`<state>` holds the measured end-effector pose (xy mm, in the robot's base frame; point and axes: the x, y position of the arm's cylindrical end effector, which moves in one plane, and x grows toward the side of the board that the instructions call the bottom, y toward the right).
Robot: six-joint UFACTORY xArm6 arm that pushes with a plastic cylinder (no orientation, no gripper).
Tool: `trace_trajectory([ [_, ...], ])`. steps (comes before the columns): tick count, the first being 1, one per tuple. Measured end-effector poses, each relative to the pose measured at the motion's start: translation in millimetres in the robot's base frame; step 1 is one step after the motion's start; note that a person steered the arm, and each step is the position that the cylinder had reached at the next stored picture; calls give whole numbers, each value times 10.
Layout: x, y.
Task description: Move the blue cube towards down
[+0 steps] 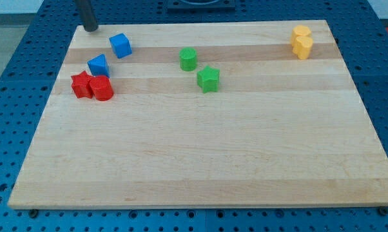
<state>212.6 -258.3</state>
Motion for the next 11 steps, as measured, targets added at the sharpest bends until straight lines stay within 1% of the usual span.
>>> trace_trajectory([
  [1,602,442],
  [2,708,788],
  [3,905,991],
  [4,1130,1035],
  [5,1134,954],
  [6,822,815],
  [7,156,822],
  [8,54,933],
  [9,610,1402],
  [10,784,1457],
  [11,835,1481],
])
